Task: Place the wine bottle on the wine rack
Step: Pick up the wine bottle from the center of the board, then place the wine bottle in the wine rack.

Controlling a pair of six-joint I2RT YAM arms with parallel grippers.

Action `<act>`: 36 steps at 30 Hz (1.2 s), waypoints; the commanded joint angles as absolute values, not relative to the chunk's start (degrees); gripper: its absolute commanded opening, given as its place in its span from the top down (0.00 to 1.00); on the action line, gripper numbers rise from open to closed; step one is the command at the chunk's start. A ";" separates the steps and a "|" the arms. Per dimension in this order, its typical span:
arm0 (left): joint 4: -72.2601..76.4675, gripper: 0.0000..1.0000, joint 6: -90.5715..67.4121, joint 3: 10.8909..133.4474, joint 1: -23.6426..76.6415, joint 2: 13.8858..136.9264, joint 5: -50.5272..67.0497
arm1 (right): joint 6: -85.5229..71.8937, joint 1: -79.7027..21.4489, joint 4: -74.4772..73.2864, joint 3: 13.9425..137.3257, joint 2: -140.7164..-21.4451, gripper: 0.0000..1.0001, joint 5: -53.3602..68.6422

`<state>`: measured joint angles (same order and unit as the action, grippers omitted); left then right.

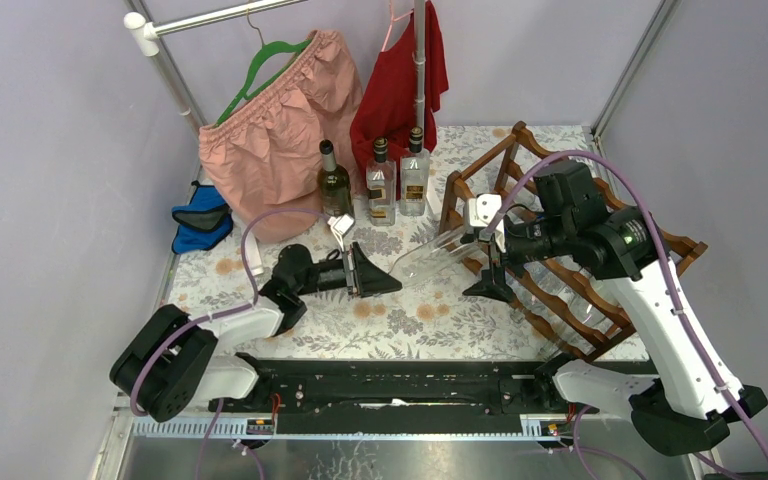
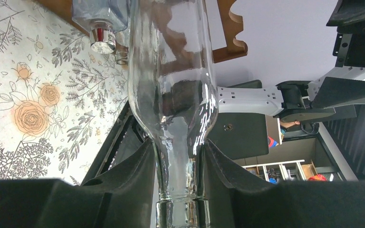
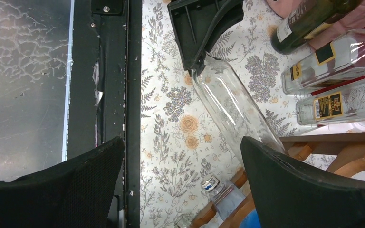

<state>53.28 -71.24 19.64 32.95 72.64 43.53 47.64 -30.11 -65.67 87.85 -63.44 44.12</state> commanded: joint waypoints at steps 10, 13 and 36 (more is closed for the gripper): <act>62.22 1.00 -68.91 24.63 32.10 77.20 42.38 | 46.54 -29.16 -64.07 88.16 -61.62 0.00 46.68; 65.64 1.00 -70.27 25.17 31.94 79.58 42.27 | 46.44 -29.18 -64.21 88.58 -61.36 0.00 46.34; 85.79 1.00 -76.90 30.48 31.85 96.62 35.62 | 46.23 -29.11 -63.22 87.29 -60.21 0.00 45.24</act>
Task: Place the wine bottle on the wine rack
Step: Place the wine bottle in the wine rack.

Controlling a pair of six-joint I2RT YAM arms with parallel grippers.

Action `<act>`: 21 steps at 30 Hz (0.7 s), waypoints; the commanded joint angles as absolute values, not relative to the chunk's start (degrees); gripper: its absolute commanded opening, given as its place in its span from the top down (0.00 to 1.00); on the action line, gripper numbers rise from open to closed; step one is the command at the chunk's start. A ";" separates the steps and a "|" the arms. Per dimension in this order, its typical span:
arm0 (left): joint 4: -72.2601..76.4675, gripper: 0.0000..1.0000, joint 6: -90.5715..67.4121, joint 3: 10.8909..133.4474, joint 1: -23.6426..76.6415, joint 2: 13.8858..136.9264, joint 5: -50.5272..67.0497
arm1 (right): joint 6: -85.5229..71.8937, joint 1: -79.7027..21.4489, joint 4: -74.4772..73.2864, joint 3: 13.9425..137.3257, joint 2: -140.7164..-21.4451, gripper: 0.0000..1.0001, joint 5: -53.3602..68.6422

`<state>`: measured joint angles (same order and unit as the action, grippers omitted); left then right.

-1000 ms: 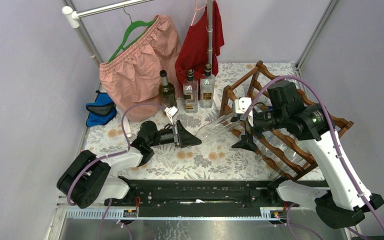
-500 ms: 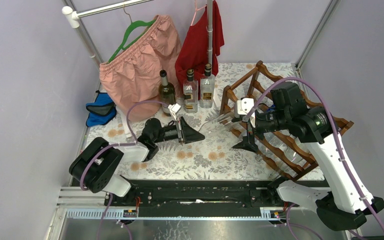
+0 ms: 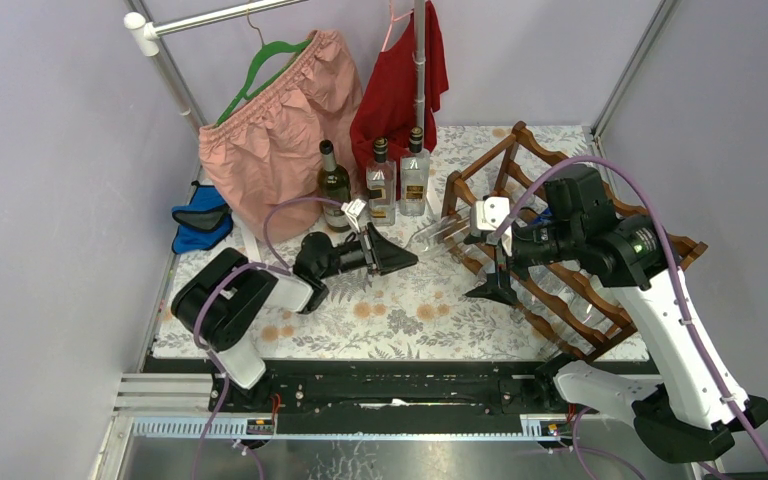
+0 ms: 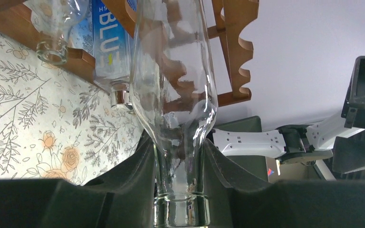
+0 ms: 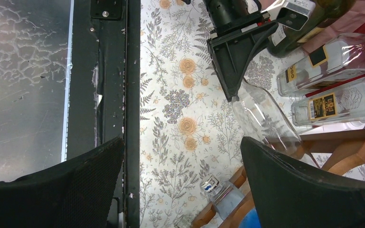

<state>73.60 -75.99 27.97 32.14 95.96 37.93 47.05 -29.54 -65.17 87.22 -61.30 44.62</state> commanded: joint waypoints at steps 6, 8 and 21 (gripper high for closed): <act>85.79 1.00 -76.82 32.39 32.64 98.59 34.10 | 46.23 -29.10 -62.77 86.69 -60.34 0.00 45.18; 85.86 1.00 -76.84 33.13 33.13 99.63 33.53 | 46.23 -29.12 -62.67 86.66 -60.38 0.00 45.09; 86.00 1.00 -75.24 38.75 36.71 105.02 26.80 | 45.97 -29.05 -62.62 86.30 -59.42 0.00 44.65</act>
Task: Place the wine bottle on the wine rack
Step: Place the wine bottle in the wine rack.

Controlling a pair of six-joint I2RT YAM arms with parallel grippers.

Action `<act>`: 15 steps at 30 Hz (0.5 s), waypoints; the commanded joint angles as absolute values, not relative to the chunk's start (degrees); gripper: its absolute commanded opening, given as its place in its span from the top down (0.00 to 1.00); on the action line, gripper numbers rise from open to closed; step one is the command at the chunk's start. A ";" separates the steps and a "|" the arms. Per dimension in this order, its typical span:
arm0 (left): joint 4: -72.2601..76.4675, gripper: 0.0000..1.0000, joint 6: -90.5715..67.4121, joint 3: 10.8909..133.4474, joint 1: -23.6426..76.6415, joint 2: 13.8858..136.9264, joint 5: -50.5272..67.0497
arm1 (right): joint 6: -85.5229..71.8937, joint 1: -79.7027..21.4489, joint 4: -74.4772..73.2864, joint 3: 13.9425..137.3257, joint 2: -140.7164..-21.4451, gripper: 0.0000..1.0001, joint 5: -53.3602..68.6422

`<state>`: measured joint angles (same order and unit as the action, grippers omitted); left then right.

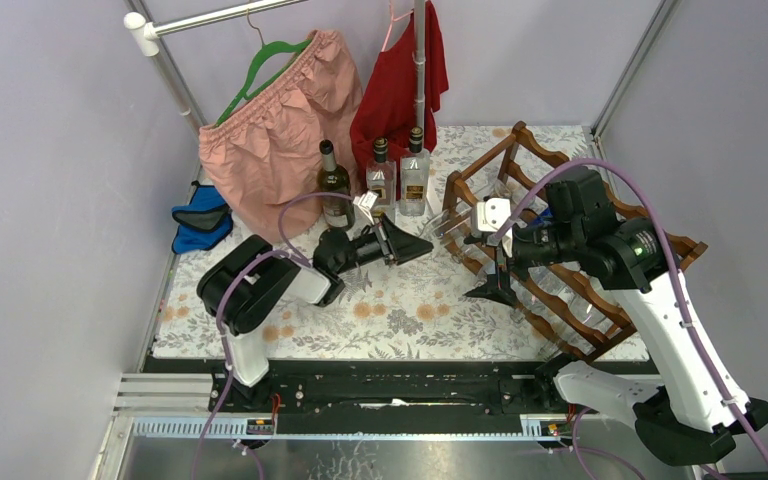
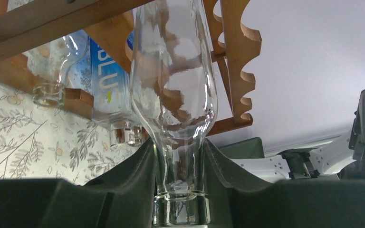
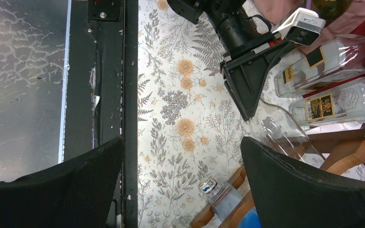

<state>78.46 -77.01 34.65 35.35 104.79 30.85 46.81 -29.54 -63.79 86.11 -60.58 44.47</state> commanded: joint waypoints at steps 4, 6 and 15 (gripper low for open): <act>84.48 1.00 -74.27 41.70 37.81 106.81 25.56 | 45.88 -28.90 -62.67 86.29 -59.50 0.00 44.87; 84.13 1.00 -74.08 43.10 38.23 107.66 25.25 | 45.92 -28.79 -62.62 86.22 -59.58 0.00 44.91; 79.94 1.00 -71.63 46.57 40.09 109.94 21.80 | 45.97 -28.39 -62.60 86.05 -59.59 0.00 45.61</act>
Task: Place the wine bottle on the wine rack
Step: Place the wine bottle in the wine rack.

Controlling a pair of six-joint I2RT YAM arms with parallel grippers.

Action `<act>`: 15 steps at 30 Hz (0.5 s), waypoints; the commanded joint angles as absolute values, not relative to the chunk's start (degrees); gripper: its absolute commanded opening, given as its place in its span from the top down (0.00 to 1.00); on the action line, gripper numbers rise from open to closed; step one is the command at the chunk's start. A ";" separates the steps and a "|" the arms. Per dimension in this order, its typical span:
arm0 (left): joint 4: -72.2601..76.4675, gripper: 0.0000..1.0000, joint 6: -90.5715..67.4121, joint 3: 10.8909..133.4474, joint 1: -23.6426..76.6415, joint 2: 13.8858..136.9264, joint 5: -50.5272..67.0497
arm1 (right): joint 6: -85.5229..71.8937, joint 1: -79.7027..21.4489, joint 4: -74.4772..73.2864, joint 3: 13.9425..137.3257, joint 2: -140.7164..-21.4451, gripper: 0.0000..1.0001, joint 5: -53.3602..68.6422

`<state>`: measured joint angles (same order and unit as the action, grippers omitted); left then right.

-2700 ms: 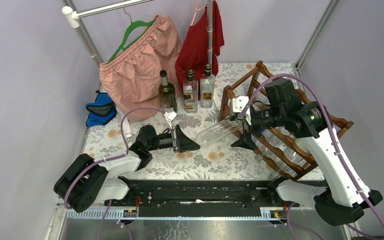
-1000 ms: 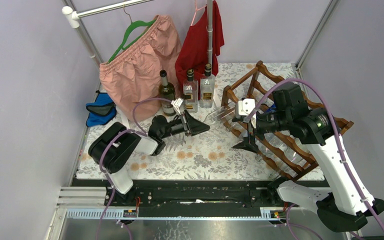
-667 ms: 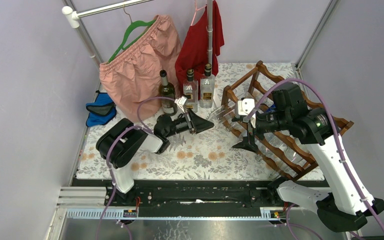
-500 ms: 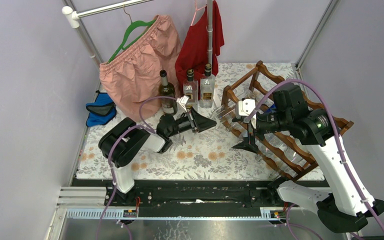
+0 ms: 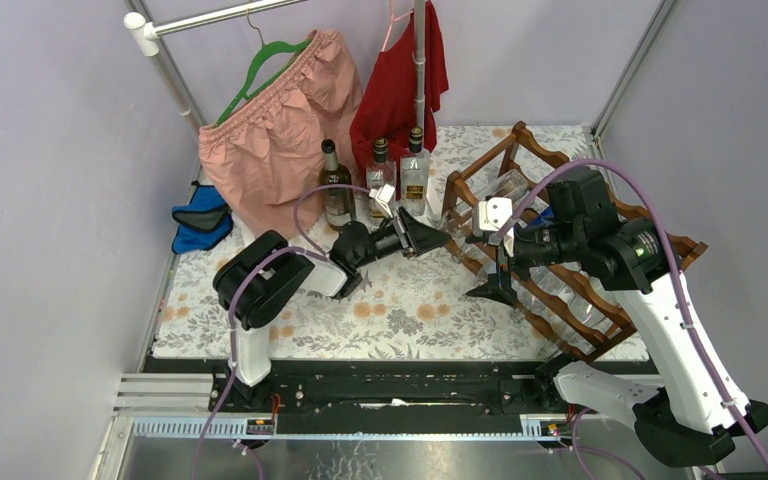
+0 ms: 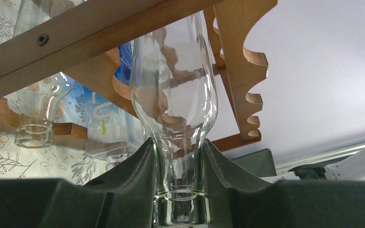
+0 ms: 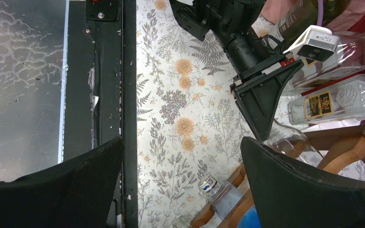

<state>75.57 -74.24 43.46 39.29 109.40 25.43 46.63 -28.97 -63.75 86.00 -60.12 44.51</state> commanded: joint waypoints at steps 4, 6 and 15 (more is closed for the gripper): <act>79.23 1.00 -71.59 48.61 40.79 111.82 19.91 | 45.97 -28.35 -62.58 85.98 -59.59 0.00 45.84; 78.75 1.00 -71.54 49.67 41.14 112.62 19.12 | 45.97 -28.35 -62.60 85.96 -59.48 0.00 45.83; 75.92 1.00 -70.86 51.77 42.17 113.74 15.26 | 46.07 -28.26 -62.44 85.59 -59.38 0.00 45.89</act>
